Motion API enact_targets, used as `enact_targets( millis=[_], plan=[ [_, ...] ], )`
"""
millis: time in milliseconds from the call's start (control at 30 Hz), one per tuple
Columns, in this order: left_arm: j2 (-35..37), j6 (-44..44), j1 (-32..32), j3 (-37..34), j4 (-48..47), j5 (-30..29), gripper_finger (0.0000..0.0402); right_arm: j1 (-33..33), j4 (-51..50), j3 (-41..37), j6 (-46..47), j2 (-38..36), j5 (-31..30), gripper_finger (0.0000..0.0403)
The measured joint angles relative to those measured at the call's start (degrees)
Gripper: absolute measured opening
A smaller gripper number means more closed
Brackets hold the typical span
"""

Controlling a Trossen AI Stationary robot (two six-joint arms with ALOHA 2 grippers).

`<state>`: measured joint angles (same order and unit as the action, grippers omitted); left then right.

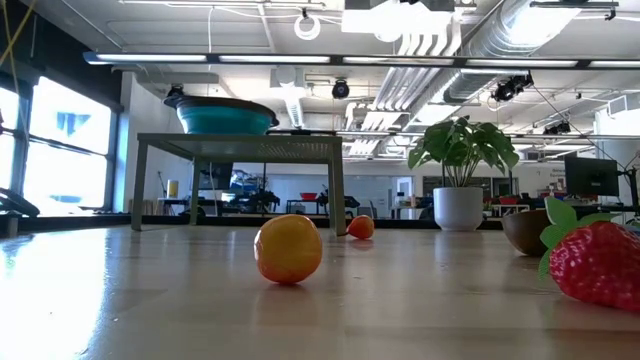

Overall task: Pick & Place Fruit
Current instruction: Put the strawberry into the strainer bowl on the shelf

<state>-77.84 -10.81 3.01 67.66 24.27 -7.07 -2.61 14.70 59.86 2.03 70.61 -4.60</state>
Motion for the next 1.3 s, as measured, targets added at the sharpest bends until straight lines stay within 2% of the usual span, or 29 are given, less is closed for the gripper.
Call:
enact_targets(
  millis=[233,467,1133,1300],
  plan=[
    [-0.02,-0.02,0.00,0.00,0.02,0.00,0.0126,0.00,-0.50,0.00,0.95,0.02,0.00,0.0003],
    [-0.04,-0.02,0.00,-0.01,0.00,0.44,0.0098,0.00,-0.78,0.00,0.95,0.02,0.00,0.0003],
    [-0.04,-0.04,0.00,-0.02,0.00,0.68,0.0091,0.00,-0.81,0.00,1.28,0.02,0.37,0.0003],
    [-0.04,-0.04,-0.02,-0.02,-0.03,0.72,0.0091,0.01,-0.79,0.00,-0.43,0.02,3.20,0.0015]
  ],
)
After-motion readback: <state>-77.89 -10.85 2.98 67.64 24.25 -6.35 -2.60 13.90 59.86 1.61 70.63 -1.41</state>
